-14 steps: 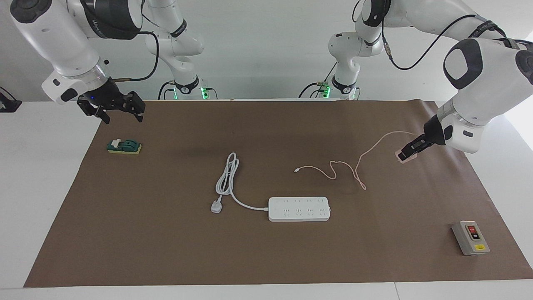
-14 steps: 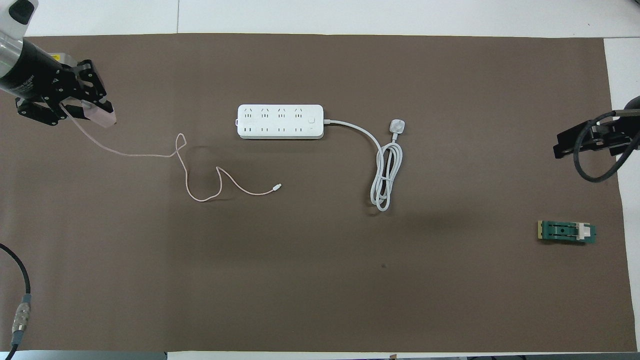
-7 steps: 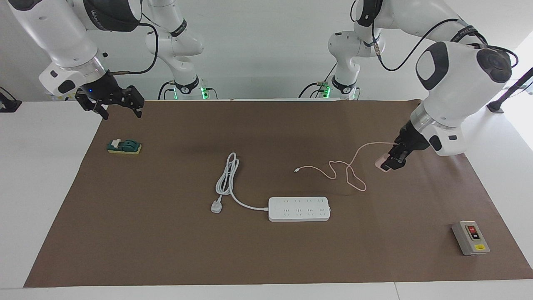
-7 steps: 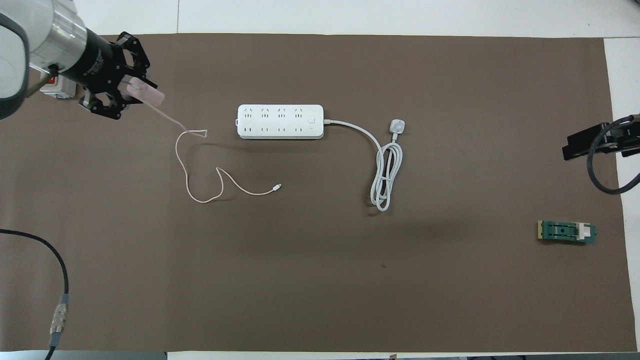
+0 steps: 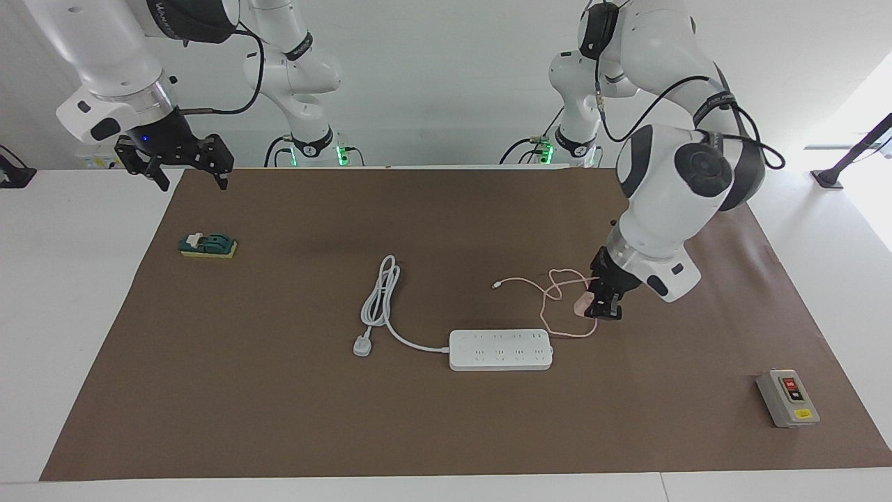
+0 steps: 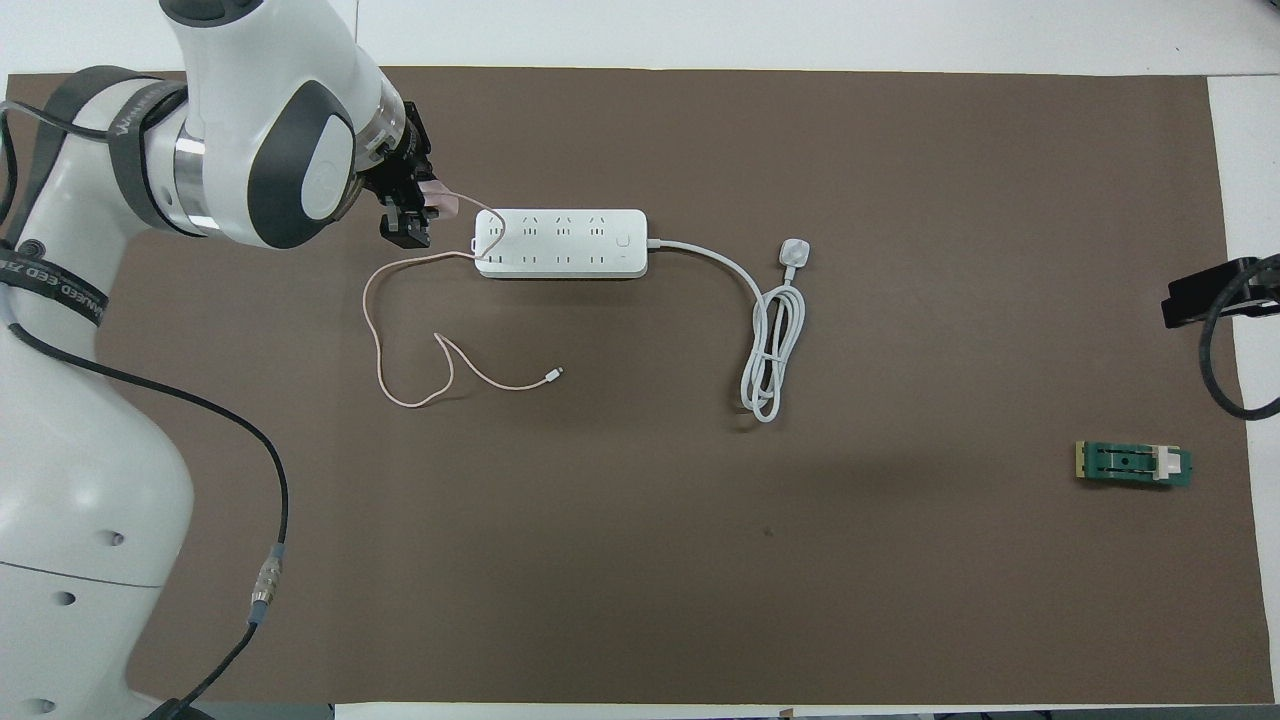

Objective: Plug charger into power strip

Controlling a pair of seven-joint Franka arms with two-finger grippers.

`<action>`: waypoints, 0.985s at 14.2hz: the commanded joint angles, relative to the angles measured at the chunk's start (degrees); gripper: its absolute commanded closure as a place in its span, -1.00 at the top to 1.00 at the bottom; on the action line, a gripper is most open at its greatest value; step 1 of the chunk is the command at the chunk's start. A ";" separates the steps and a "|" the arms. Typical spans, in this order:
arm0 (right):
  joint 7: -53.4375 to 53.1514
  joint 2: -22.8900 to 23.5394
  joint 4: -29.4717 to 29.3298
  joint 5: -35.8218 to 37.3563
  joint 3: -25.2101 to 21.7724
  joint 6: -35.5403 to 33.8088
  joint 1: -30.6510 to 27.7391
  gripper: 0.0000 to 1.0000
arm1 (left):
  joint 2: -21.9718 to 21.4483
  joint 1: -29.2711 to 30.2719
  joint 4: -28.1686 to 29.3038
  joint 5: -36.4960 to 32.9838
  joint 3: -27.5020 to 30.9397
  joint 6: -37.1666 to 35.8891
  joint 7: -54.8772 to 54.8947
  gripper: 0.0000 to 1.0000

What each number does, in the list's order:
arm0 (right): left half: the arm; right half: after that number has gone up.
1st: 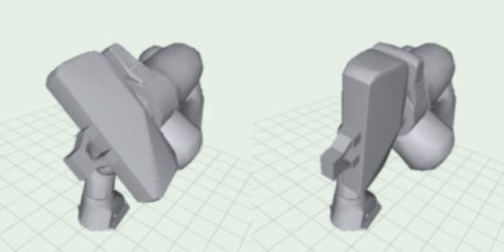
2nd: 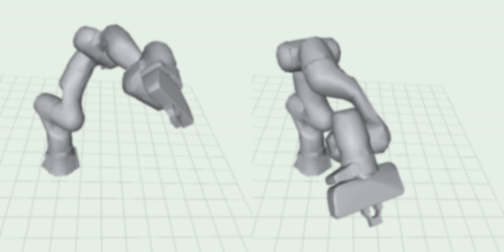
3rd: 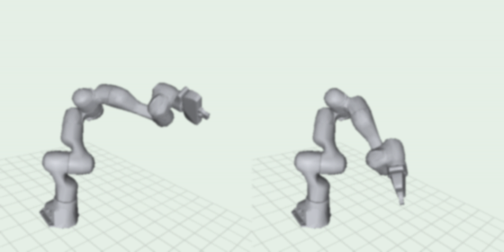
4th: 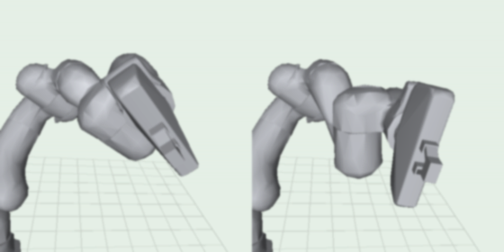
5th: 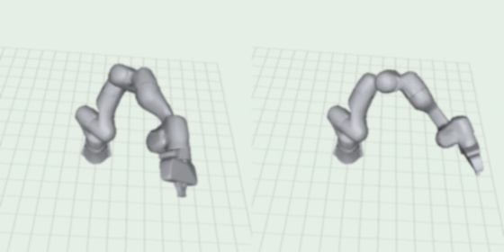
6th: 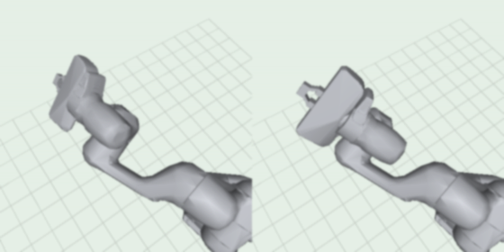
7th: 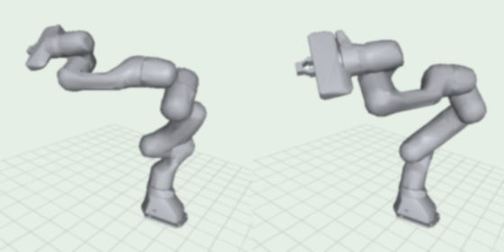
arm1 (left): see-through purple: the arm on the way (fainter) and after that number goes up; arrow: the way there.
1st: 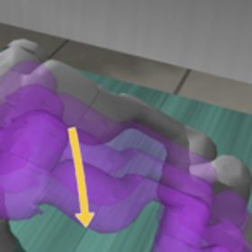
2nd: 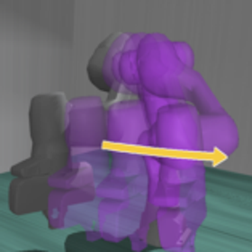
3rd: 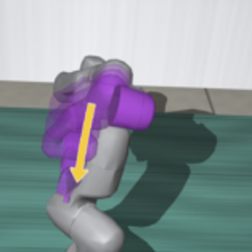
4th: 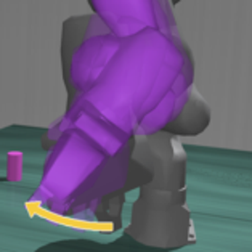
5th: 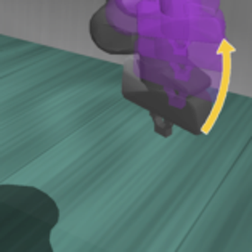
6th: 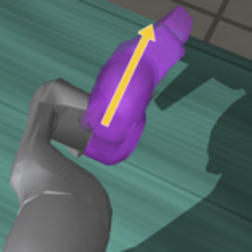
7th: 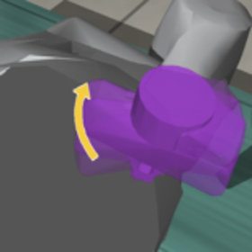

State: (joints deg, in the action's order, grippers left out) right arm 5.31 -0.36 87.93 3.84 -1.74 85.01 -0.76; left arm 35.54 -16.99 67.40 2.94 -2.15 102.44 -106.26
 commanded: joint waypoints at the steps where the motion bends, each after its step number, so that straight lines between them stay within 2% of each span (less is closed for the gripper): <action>1: 0.75 -4.29 5.41 0.56 1.30 2.34 -1.43 1.00 | 1.38 -2.34 -1.40 -1.53 0.83 -1.26 -5.09 -1.00; 4: 0.76 -4.21 5.41 0.21 1.30 3.40 -1.61 1.00 | 0.68 -2.87 -1.31 -2.85 0.31 -11.43 -3.08 -1.00; 7: 0.84 -4.21 5.41 0.21 1.30 3.23 -1.79 1.00 | -1.96 -3.84 -1.22 -2.68 0.04 -19.97 -0.09 -1.00; 9: 1.28 -4.21 5.41 0.21 1.30 3.14 -1.87 1.00 | -2.05 -4.72 -1.22 -2.68 -0.48 -23.41 1.23 -1.00; 12: 1.54 -4.21 5.41 -1.98 1.30 2.35 -2.49 1.00 | 0.84 -5.60 -1.22 -2.85 -0.40 -19.75 -0.08 -1.00; 14: 1.46 -4.21 5.41 -2.25 1.30 1.30 -2.49 1.00 | 2.68 -5.16 -1.22 -2.85 -0.14 -10.81 -1.83 -1.00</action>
State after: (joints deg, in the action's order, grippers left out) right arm 5.31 -3.25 91.70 3.16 -1.54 86.59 -1.36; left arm 35.89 -22.06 66.54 1.15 -2.90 85.49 -106.89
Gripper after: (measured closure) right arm 0.000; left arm 0.656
